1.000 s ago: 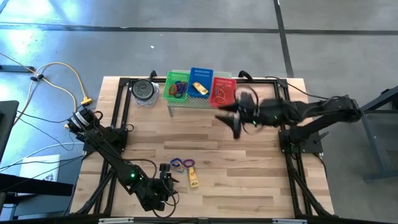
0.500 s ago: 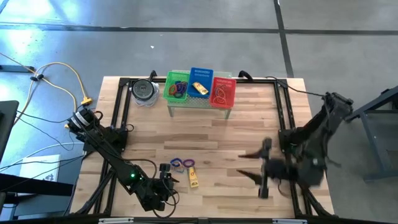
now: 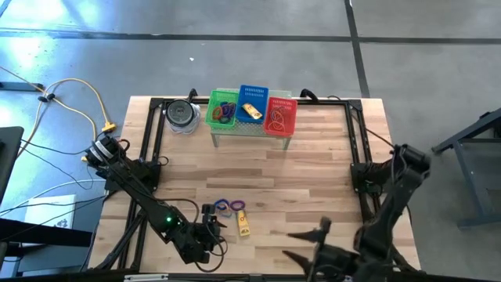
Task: Pick & Place Office Desk Supplies
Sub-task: Put the yellow crayon box into the blue bin on the shelf
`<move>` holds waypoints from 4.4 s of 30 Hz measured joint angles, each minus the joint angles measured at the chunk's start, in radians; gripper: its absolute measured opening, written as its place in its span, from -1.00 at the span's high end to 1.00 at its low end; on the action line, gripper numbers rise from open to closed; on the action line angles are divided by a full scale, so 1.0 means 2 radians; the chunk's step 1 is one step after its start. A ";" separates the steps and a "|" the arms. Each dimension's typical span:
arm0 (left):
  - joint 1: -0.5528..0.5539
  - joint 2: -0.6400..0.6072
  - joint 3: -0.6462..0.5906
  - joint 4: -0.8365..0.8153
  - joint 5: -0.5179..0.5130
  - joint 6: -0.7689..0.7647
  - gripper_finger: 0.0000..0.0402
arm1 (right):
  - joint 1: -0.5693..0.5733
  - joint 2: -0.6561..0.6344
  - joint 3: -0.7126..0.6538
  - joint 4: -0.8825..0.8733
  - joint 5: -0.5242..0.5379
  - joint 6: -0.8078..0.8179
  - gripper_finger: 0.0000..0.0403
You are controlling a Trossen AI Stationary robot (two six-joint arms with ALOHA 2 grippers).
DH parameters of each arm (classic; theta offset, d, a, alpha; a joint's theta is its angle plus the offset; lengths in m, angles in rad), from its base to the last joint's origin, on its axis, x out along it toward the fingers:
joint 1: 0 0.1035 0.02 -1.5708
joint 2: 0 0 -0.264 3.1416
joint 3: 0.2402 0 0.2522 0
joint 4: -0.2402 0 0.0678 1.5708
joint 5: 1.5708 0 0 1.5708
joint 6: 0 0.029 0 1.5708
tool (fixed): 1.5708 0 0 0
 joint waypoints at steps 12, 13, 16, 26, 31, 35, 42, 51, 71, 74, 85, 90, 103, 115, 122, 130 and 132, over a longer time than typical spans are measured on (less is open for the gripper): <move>0.000 0.000 0.000 0.000 0.000 0.005 0.04 | -0.014 0.026 0.001 0.022 -0.067 0.051 0.05; 0.000 0.000 0.000 0.000 0.000 0.006 0.04 | -0.014 0.026 0.001 0.023 -0.068 0.050 0.04; 0.000 0.000 0.000 0.000 0.000 0.011 0.04 | -0.014 0.026 0.001 0.022 -0.075 0.057 -0.05; 0.000 0.000 0.000 0.000 0.000 0.014 0.04 | -0.052 0.026 0.001 -0.034 -0.218 0.093 -0.85; -0.001 0.000 0.000 -0.005 0.000 0.058 0.04 | -0.066 0.026 0.001 -0.037 -0.233 0.113 -0.93; -0.004 -0.011 0.000 -0.027 -0.001 0.067 0.04 | -0.055 0.026 0.001 -0.096 -0.140 0.126 -0.86; -0.004 -0.048 0.000 -0.096 -0.002 0.071 0.04 | -0.043 0.046 0.001 -0.197 -0.052 0.315 -0.84; -0.017 -0.050 0.000 -0.125 0.001 0.058 0.04 | -0.069 0.129 0.000 -0.242 -0.023 0.454 -0.84; -0.016 -0.050 0.000 -0.138 0.039 0.044 0.04 | -0.152 0.148 0.001 -0.239 -0.298 0.563 -0.83; -0.016 -0.050 0.000 -0.138 0.043 0.044 0.04 | -0.150 0.165 0.001 -0.237 -0.283 0.571 -0.82; -0.033 -0.050 0.000 -0.140 0.048 -0.008 0.04 | -0.137 0.286 0.001 0.008 -0.204 0.487 -0.66; -0.052 -0.050 0.000 -0.140 0.048 -0.045 0.04 | -0.138 0.318 0.001 0.070 -0.205 0.454 -0.55; -0.085 -0.050 0.000 -0.137 0.046 -0.124 0.04 | -0.146 0.320 0.002 0.059 -0.196 0.455 -0.43; -0.093 -0.050 0.000 -0.134 0.036 -0.137 0.04 | -0.161 0.319 0.001 0.087 -0.231 0.461 -0.43; -0.091 -0.015 -0.004 -0.100 -0.077 -0.128 0.04 | -0.161 0.319 0.001 0.087 -0.230 0.466 -0.43; -0.060 0.065 -0.005 -0.051 -0.096 -0.095 0.04 | -0.156 0.319 0.001 0.086 -0.230 0.482 -0.42; -0.043 0.084 -0.005 -0.042 -0.089 -0.095 0.04 | -0.154 0.319 0.001 0.085 -0.229 0.485 -0.42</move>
